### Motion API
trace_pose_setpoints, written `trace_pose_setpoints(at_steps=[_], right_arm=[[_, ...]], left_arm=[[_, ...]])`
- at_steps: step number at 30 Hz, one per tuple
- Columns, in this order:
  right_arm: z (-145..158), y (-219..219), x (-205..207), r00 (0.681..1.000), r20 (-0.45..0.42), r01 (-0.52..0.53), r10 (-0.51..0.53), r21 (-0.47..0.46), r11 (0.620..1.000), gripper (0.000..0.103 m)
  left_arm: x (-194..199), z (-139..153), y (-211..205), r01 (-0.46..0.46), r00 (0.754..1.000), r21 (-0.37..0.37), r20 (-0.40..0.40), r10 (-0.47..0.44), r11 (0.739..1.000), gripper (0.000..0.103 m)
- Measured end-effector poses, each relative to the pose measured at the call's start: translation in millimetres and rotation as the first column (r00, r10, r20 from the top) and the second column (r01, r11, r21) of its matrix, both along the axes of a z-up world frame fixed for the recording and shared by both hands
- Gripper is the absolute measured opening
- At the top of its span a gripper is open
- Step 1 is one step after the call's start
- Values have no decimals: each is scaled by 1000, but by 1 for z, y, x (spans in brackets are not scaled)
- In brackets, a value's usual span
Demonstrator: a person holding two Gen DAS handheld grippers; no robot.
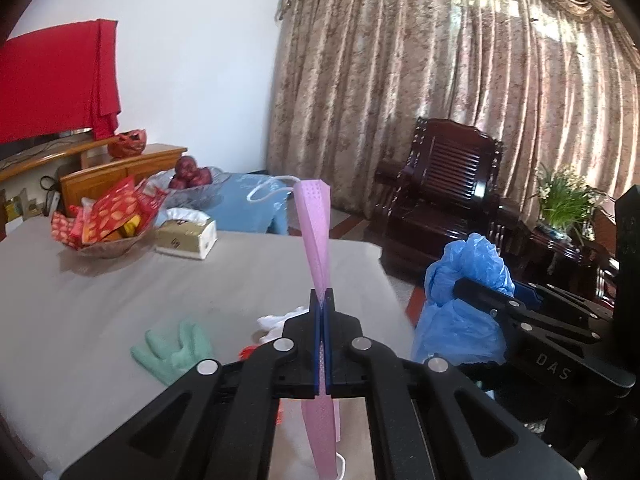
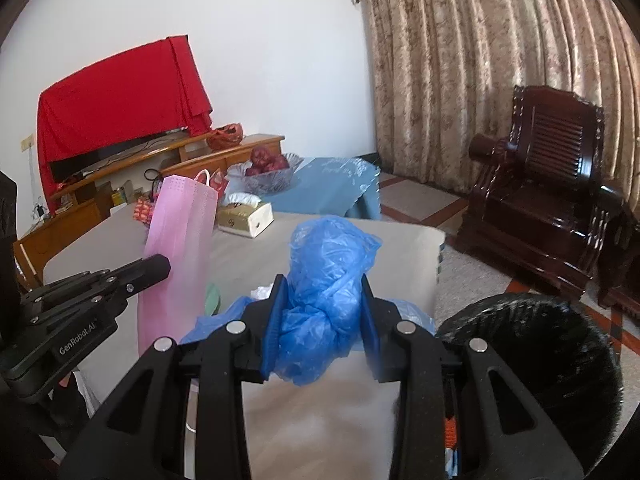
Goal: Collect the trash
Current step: 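Carry the pink strip and blue bags over the bin and open both grippers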
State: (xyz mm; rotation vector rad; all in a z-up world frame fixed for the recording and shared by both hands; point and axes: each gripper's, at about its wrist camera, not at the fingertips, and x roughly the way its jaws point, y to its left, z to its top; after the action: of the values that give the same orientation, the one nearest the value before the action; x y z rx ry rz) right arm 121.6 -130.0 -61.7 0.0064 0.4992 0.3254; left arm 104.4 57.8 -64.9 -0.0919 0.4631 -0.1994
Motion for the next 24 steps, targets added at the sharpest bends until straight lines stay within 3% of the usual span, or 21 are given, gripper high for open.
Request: trace_pose_setpoints(at_steps=[13,24], right_arm=[[20,-71,-17,988,57,146,-144,-32,989,33],[3,-150,-27,949,50,313,-310,-64,948,33]], left_arm=[[4,19,-63,146,988,-21,51,-144,989,1],[22,13,-152,321,947,-38,44,-320,946,1]])
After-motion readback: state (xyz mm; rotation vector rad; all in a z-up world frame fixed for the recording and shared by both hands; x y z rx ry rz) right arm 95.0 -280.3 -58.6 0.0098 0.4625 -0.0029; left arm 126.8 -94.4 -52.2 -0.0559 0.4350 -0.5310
